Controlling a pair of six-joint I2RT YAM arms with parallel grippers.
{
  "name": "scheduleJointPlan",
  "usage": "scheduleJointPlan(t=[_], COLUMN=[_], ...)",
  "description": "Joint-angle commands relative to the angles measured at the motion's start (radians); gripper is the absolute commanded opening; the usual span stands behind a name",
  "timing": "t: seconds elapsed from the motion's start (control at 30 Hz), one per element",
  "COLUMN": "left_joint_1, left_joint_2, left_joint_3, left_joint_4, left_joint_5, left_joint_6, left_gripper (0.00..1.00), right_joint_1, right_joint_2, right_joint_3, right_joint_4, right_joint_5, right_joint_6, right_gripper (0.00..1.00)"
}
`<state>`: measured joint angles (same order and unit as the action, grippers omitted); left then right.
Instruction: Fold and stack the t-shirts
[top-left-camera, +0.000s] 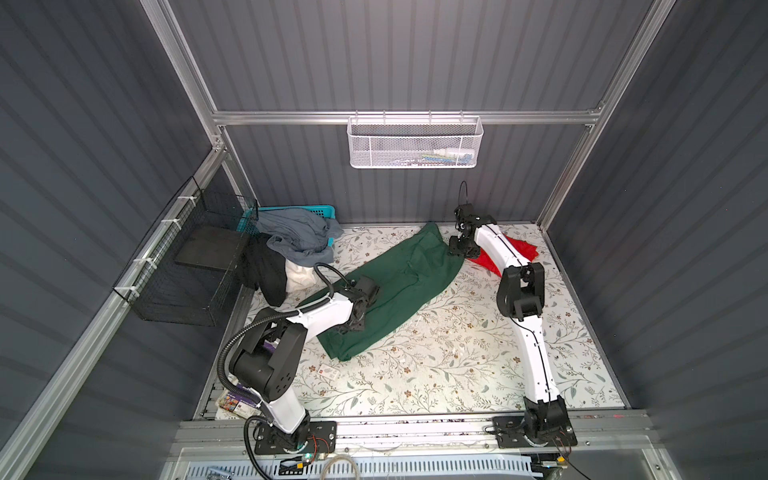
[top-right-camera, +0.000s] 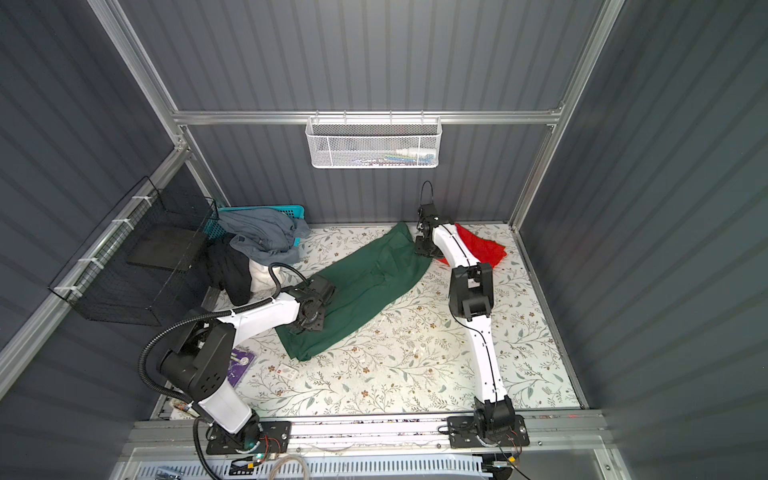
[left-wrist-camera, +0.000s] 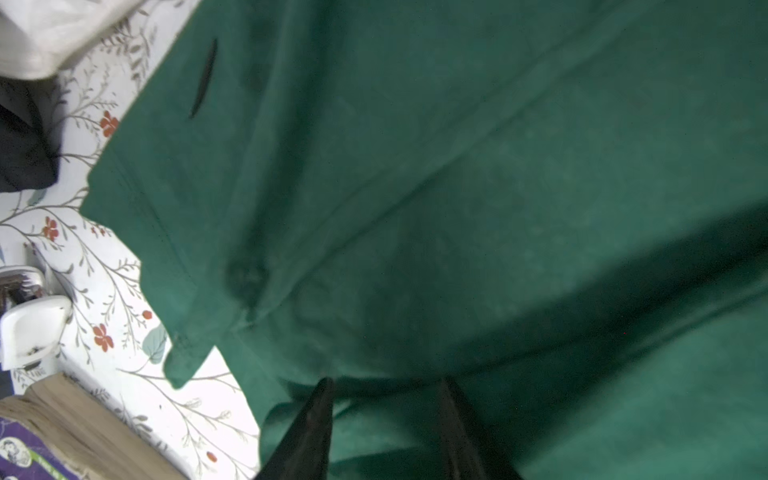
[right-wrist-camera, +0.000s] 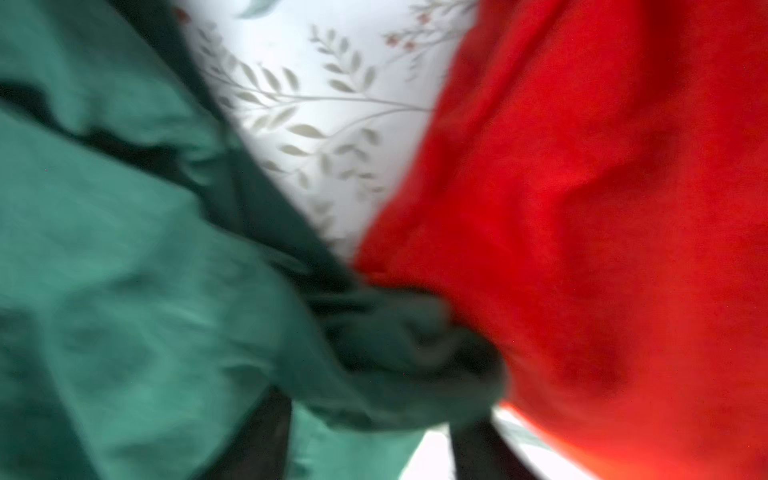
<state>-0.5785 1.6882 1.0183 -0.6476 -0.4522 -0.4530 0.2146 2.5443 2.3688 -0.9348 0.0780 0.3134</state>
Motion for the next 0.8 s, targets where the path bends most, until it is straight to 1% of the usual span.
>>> scheduleJointPlan(t=[0.0,0.1,0.2,0.27,0.3,0.37,0.4,0.47,0.5,0.53,0.57,0.63,0.77], left_joint_1=[-0.013,-0.016,-0.029,-0.051,-0.072,-0.112,-0.131,-0.154,-0.159,-0.160,-0.163,-0.167,-0.179], left_joint_2=[-0.039,-0.038,-0.049,-0.058,-0.059,-0.048,-0.041,-0.026,-0.013,0.004,0.020,0.049,0.090], left_joint_3=[0.075,0.147,0.171,0.176,0.183,0.198,0.201,0.192,0.188,0.190,0.190,0.180,0.178], left_joint_4=[-0.057,-0.080,-0.048,-0.032,-0.034,-0.043,-0.047,-0.037,-0.035,-0.039,-0.042,-0.040,-0.055], left_joint_5=[0.012,0.000,0.004,-0.004,-0.019,-0.048,-0.059,-0.077,-0.080,-0.078,-0.082,-0.095,-0.107], left_joint_6=[-0.022,-0.023,0.012,0.035,0.047,0.065,0.071,0.079,0.080,0.080,0.079,0.082,0.084], left_gripper=[0.51,0.63,0.63,0.62,0.62,0.62,0.61,0.58,0.54,0.51,0.50,0.44,0.43], right_joint_1=[0.003,0.009,0.015,0.023,0.029,0.045,0.055,0.077,0.086,0.092,0.094,0.095,0.096], right_joint_2=[-0.137,-0.293,-0.440,-0.509,-0.533,-0.546,-0.536,-0.492,-0.466,-0.442,-0.417,-0.359,-0.258], right_joint_3=[-0.079,-0.263,-0.477,-0.591,-0.647,-0.705,-0.716,-0.699,-0.684,-0.668,-0.654,-0.609,-0.504], right_joint_4=[0.028,0.108,0.201,0.257,0.285,0.323,0.331,0.325,0.324,0.329,0.333,0.329,0.267], right_joint_5=[-0.016,-0.022,-0.002,-0.018,-0.029,-0.074,-0.094,-0.119,-0.126,-0.133,-0.141,-0.151,-0.159], right_joint_6=[0.013,0.023,0.053,0.069,0.078,0.085,0.085,0.087,0.090,0.097,0.106,0.127,0.139], right_gripper=[0.77,0.85,0.87,0.85,0.81,0.68,0.60,0.34,0.25,0.19,0.15,0.13,0.11])
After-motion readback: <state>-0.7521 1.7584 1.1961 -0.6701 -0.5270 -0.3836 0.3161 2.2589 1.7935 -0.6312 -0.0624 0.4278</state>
